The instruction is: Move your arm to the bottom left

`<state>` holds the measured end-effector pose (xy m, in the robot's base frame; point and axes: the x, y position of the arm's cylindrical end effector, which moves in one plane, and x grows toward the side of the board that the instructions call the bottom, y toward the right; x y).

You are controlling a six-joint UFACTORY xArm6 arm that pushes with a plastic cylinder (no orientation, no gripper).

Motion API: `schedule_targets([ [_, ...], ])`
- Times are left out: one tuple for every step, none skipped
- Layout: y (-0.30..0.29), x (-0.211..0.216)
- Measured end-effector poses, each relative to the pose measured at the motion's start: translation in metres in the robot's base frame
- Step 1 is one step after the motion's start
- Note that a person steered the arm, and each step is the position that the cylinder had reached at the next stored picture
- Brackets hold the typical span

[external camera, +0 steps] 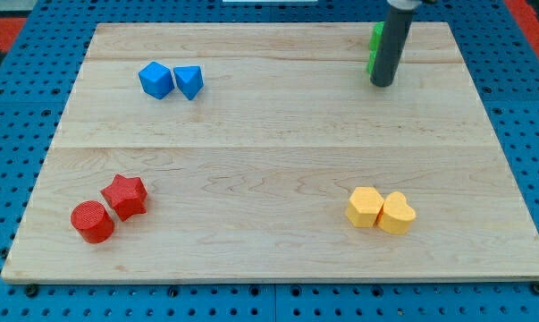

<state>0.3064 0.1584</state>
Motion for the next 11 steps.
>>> schedule_targets([
  [0.024, -0.004],
  [0.032, 0.012],
  [0.033, 0.012],
  [0.033, 0.012],
  [0.024, 0.053],
  [-0.035, 0.112],
  [-0.131, 0.134],
  [-0.225, 0.199],
  [-0.282, 0.296],
  [-0.379, 0.311],
  [-0.458, 0.311],
])
